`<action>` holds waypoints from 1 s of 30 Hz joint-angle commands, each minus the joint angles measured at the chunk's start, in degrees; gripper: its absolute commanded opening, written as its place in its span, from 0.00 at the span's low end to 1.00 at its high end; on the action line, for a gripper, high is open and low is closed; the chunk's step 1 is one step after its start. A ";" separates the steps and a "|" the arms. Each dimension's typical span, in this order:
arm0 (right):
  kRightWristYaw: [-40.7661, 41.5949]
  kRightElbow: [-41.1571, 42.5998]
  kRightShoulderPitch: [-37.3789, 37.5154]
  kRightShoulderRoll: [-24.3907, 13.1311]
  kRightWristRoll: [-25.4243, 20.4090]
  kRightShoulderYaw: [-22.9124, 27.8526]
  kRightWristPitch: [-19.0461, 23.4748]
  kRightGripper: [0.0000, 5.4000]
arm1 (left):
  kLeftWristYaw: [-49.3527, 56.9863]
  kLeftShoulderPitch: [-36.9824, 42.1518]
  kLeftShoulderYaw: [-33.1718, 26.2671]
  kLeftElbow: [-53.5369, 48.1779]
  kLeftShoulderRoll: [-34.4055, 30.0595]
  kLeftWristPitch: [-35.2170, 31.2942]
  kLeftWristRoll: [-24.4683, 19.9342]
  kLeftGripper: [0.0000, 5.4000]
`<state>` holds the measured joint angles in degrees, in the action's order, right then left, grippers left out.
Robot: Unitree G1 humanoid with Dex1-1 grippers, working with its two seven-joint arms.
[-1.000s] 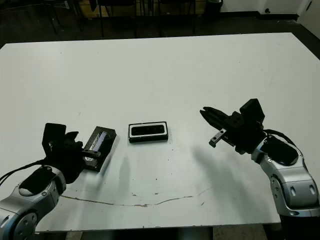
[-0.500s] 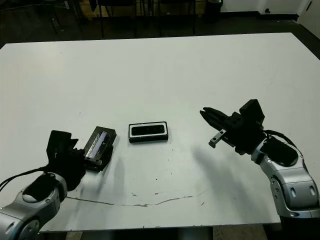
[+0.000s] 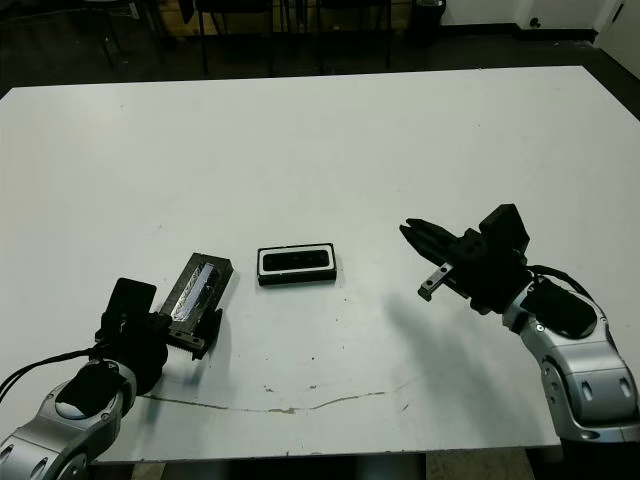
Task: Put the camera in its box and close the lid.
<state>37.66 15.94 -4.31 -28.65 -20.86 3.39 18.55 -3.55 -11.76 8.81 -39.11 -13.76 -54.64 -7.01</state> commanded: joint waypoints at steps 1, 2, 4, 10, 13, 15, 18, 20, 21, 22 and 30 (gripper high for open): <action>-0.13 0.12 0.91 -0.17 0.15 0.02 0.48 0.00 | -1.20 -1.84 -0.47 3.31 0.56 -1.81 -1.04 1.00; -0.21 0.20 1.04 -0.18 0.29 0.05 0.28 0.00 | -1.43 -2.27 -1.26 3.69 1.36 -1.53 -1.76 0.98; -0.18 0.30 1.21 -0.26 0.31 0.12 0.25 0.00 | -2.46 -3.26 -2.31 4.61 1.73 0.20 -2.81 0.95; -0.20 0.12 1.27 -0.18 0.43 0.15 -0.02 0.00 | -4.23 -5.34 -3.84 6.94 2.37 5.63 -4.21 0.74; -0.21 -0.01 1.15 -0.19 0.60 0.08 -0.13 0.00 | -5.03 -5.61 -4.27 6.92 2.15 6.29 -4.83 0.64; -0.09 -0.38 0.93 -0.13 0.66 0.04 -0.42 0.00 | -5.55 -5.59 -4.47 6.64 1.97 6.39 -5.11 0.57; 0.04 -0.51 0.52 -0.36 0.55 -0.08 0.23 0.00 | -6.19 -5.41 -4.67 5.89 1.52 6.26 -5.23 0.52; -0.05 -0.65 0.32 -0.34 0.82 -0.22 -0.02 0.00 | -6.16 -5.31 -4.64 5.12 1.15 6.35 -4.84 0.52; -0.12 -0.67 0.24 -0.26 0.78 -0.25 0.09 0.00 | -6.03 -5.26 -4.71 4.77 1.07 6.46 -4.66 0.52; -0.09 -0.82 0.16 -0.08 0.65 -0.27 0.04 0.00 | -5.86 -5.14 -4.93 4.34 1.05 6.28 -4.61 0.52; -0.32 -2.17 -0.79 0.85 0.65 -0.65 -0.56 0.00 | -8.86 -0.34 -10.80 4.18 -1.16 7.53 -6.91 0.52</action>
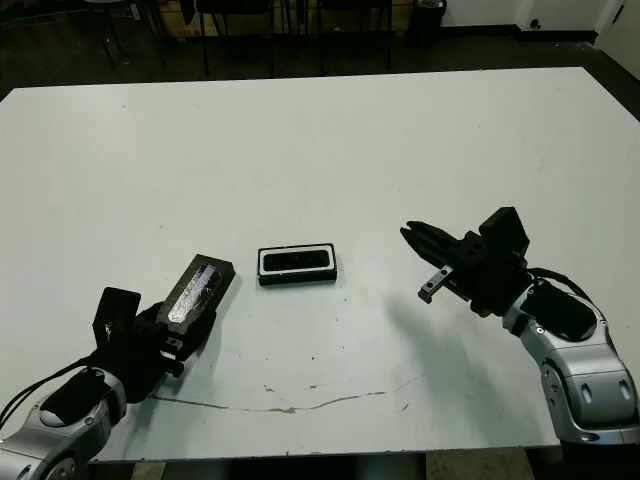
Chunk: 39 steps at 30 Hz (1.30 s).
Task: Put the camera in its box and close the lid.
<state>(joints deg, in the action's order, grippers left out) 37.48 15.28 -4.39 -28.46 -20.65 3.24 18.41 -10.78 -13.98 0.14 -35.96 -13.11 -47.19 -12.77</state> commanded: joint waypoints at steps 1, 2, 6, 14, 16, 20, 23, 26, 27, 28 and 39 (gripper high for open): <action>0.00 -2.30 -1.09 0.87 0.64 -0.56 -1.16 0.00 | -2.99 3.00 -3.08 1.57 -2.76 1.27 -1.74 0.52; -0.19 -2.78 -1.43 0.94 1.00 -0.67 -1.39 0.00 | -4.43 4.25 -4.13 2.23 -3.67 2.56 -2.38 0.52; -2.31 -2.98 -2.45 1.42 1.43 -0.54 1.35 0.00 | -12.85 10.01 -7.46 7.39 -8.70 10.71 -5.05 0.52; -3.96 -3.85 -3.42 1.82 2.24 -0.87 2.23 0.00 | -34.17 26.39 -7.95 26.99 -19.28 20.38 -10.29 0.52; -3.90 -4.27 -3.50 2.01 2.42 -0.93 1.97 0.00 | -37.76 30.37 -6.00 31.72 -20.51 20.97 -9.79 0.52; -3.48 -5.65 -3.90 2.36 2.77 -1.00 0.65 0.00 | -47.29 37.83 -0.97 42.65 -21.56 22.83 -8.88 0.52; -3.82 -6.11 -4.13 2.50 3.07 -1.08 0.16 0.00 | -52.22 41.95 2.58 49.51 -20.89 25.58 -6.98 0.52; -3.71 -6.99 -4.32 2.71 3.29 -1.17 -0.92 0.00 | -55.64 45.39 5.65 54.72 -19.69 26.56 -5.49 0.52; -3.51 -7.49 -4.43 2.79 3.32 -1.23 -1.50 0.00 | -56.50 46.24 6.30 55.95 -19.34 26.59 -5.25 0.52; -3.52 -7.78 -4.54 2.84 3.26 -1.28 -1.47 0.00 | -57.31 47.17 6.95 57.13 -19.01 26.11 -5.06 0.52; -4.42 -7.64 -5.19 3.15 2.89 -1.52 0.94 0.00 | -62.23 53.13 8.61 68.98 -12.19 25.83 -4.97 0.52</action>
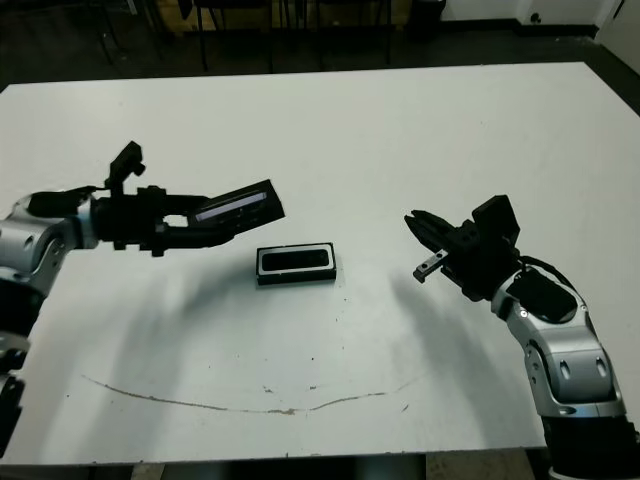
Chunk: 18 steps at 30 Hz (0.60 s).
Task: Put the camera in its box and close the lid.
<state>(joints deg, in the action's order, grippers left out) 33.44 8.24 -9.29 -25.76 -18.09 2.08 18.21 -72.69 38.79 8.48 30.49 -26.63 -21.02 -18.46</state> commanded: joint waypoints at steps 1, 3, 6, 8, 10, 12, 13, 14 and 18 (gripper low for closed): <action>-0.32 -0.83 -0.36 0.49 0.45 -0.36 0.87 0.00 | -0.61 0.57 0.62 3.43 1.97 -0.54 0.95 0.52; -0.11 -1.18 -0.45 0.48 0.49 -0.24 0.67 0.00 | -1.47 0.94 1.40 5.13 3.08 -0.38 1.58 0.52; 0.18 -1.59 -0.54 0.25 0.78 -0.15 0.07 0.00 | -1.98 1.14 2.35 7.19 4.44 0.01 2.74 0.52; 0.07 -1.56 -0.52 0.13 1.08 -0.18 0.05 0.00 | -2.47 1.33 2.96 8.84 5.23 1.38 3.76 0.52; 0.22 -1.84 -0.62 0.15 1.29 -0.18 -0.13 0.00 | -2.85 1.62 3.53 10.26 6.03 2.77 4.87 0.52; 0.46 -2.12 -0.78 0.39 0.77 -0.05 0.47 0.00 | -2.75 1.90 4.53 10.97 6.77 3.59 6.44 0.52; 0.46 -2.18 -0.81 0.46 0.66 -0.06 0.68 0.00 | -2.72 2.03 4.90 11.16 7.05 3.61 7.08 0.52; 0.68 -2.48 -0.88 0.54 0.66 -0.10 0.22 0.00 | -2.81 2.26 5.29 11.59 7.38 3.81 7.69 0.52; 1.49 -3.50 -1.06 0.78 0.90 -0.37 -1.45 0.00 | -2.38 3.06 6.42 12.63 8.17 4.40 10.10 0.52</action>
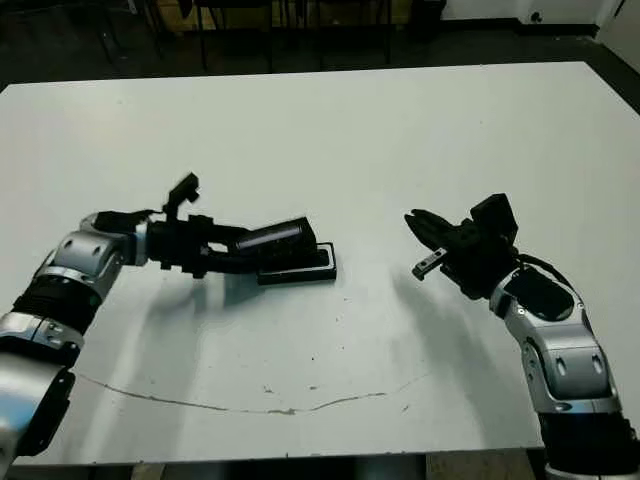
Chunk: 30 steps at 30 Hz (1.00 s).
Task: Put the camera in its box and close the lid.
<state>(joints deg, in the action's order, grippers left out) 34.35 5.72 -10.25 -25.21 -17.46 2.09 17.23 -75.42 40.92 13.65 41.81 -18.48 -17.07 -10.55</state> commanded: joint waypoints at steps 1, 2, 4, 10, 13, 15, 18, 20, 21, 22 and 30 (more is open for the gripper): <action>0.87 -1.33 -0.15 0.25 0.35 -0.42 -0.91 0.00 | 0.26 1.13 1.41 1.63 0.12 0.75 2.69 0.52; 1.15 -1.73 -0.17 0.28 0.46 -0.44 -1.55 0.00 | 0.05 1.31 1.47 2.06 0.24 1.08 3.03 0.52; 1.24 -1.85 -0.10 0.17 0.55 -0.44 -1.50 0.00 | -0.35 1.48 1.52 2.60 0.40 1.46 3.33 0.52; 1.80 -2.23 -0.14 -0.10 0.46 -0.38 -1.28 0.00 | -2.00 1.53 1.80 2.52 0.22 2.06 3.58 0.52; 1.68 -2.10 -0.07 -0.18 0.81 -0.44 -1.21 0.00 | -4.12 1.47 2.43 1.16 -0.20 2.32 3.70 0.52; 1.54 -1.55 0.00 -0.34 0.81 -0.41 -0.58 0.00 | -5.46 1.20 2.99 -0.53 -0.38 1.80 3.51 0.52; 1.25 -0.70 0.03 -0.62 0.96 -0.51 0.52 0.00 | -6.74 0.63 4.63 -4.01 -0.56 0.28 3.61 0.52; 1.40 -0.65 -0.01 -0.52 0.80 -0.48 0.70 0.00 | -7.10 0.29 5.75 -5.08 -0.23 -0.52 3.80 0.52; 1.50 -0.66 -0.05 -0.45 0.67 -0.45 0.78 0.00 | -7.22 0.27 6.30 -4.81 0.04 -0.14 4.10 0.52; 1.55 -0.63 -0.07 -0.38 0.53 -0.41 0.90 0.00 | -7.29 0.27 6.68 -4.40 0.24 0.41 4.35 0.52; 2.15 -0.03 0.41 -0.92 0.68 -0.10 -0.02 0.00 | -6.51 1.36 9.35 2.23 2.60 3.67 7.28 0.52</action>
<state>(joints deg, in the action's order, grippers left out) 36.07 5.79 -10.43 -25.27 -17.11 2.03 16.77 -79.03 44.61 19.97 42.10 -18.23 -13.45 -4.70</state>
